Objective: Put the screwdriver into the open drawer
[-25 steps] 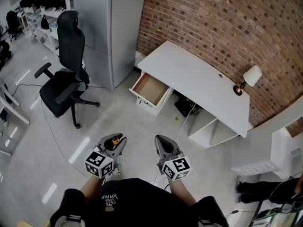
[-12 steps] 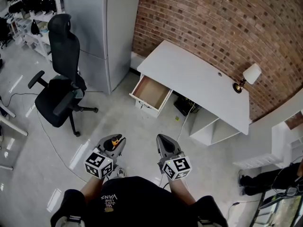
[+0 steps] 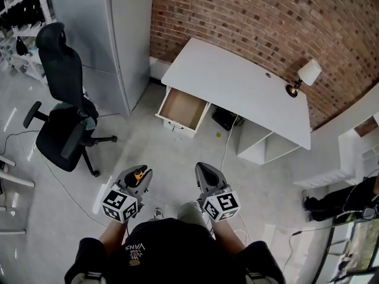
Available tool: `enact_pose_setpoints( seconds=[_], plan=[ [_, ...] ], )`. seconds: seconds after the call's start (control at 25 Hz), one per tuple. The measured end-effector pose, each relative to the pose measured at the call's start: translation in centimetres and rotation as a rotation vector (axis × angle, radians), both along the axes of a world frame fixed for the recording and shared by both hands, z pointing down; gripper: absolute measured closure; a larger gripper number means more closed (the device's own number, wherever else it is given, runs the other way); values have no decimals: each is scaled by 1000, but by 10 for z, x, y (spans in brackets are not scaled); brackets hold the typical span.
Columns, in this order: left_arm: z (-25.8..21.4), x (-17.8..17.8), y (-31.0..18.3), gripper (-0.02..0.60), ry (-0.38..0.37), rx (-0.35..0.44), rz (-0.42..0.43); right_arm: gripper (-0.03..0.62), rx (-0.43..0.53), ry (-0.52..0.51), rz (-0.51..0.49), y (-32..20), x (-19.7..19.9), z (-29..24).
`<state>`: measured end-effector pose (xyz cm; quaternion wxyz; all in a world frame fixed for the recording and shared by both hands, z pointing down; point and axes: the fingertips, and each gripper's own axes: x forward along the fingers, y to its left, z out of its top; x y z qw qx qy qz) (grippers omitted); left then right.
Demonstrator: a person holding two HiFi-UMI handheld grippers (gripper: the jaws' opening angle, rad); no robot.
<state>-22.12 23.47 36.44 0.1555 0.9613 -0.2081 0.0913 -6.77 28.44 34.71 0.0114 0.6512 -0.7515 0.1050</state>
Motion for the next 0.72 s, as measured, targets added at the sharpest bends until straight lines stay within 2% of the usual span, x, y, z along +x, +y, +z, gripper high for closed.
enact_pose_setpoints(
  seconds=[0.16, 0.4, 0.72],
  plan=[
    [7, 15, -15, 502, -2, -15, -15, 600, -17, -9, -5, -15, 18, 9],
    [11, 42, -53, 502, 8, -11, -100, 600, -21, -5, -59, -56, 51, 17],
    [11, 98, -106, 502, 19, -2, -182, 600, -11, -3, -157, -117, 101, 20]
  ],
)
